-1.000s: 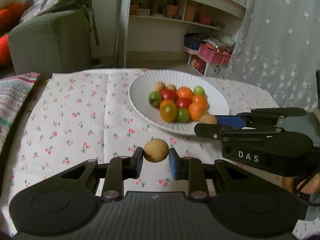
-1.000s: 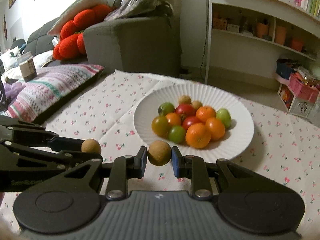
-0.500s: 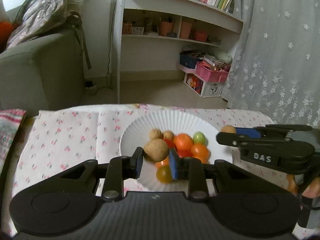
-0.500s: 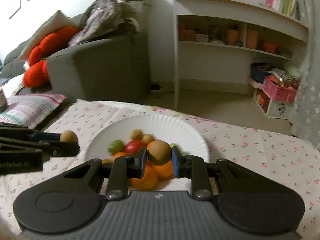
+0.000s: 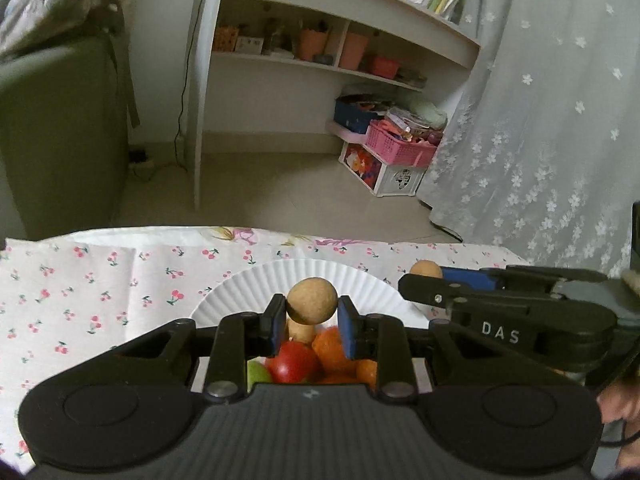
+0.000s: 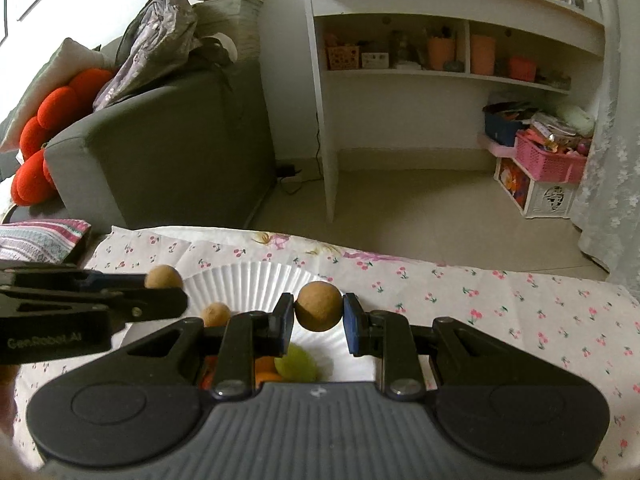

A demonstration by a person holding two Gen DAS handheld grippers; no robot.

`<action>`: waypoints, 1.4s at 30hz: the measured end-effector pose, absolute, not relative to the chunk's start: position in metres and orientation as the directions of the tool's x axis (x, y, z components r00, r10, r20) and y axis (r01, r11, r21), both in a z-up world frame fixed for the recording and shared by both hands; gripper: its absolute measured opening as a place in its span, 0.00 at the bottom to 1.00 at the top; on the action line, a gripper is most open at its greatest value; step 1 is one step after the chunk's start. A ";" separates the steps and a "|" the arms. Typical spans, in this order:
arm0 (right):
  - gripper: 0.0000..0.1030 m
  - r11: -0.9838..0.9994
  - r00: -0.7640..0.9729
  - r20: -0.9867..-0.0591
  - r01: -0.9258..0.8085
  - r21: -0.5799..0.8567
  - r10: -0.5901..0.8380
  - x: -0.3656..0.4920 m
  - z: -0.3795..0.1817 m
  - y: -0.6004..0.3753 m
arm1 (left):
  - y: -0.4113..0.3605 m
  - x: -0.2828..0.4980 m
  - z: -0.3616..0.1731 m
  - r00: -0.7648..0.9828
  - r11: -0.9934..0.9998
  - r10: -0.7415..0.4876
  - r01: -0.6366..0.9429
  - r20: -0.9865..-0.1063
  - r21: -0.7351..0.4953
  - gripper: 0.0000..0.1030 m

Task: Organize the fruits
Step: 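Lower both tools into the plate and open them to release the fruits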

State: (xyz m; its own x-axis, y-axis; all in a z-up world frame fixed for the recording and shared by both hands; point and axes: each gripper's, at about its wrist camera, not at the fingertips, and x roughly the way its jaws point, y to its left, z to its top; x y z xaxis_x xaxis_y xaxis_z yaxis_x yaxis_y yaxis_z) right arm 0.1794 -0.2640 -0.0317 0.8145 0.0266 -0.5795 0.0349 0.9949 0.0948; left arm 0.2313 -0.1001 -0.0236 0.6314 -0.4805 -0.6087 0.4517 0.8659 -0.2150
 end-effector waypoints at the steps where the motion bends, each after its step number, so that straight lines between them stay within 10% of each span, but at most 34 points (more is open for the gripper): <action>1: 0.22 0.994 0.812 -0.583 0.035 0.107 0.034 0.183 -0.033 -0.266 | -0.102 0.235 -0.025 0.628 0.865 -0.481 0.452 -0.611 -0.217 0.16; 42: 0.28 0.989 0.805 -0.586 -0.008 0.145 0.092 0.197 -0.051 -0.267 | -0.096 0.283 -0.051 0.553 0.842 -0.532 0.425 -0.641 -0.332 0.17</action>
State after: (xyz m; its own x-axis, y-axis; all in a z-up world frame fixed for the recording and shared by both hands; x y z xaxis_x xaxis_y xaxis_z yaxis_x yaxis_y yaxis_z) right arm 0.1972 -0.2673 -0.0513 0.8049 0.0922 -0.5862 -0.0078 0.9894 0.1449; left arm 0.2826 -0.0960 -0.0508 0.5533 -0.5319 -0.6411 0.4247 0.8422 -0.3322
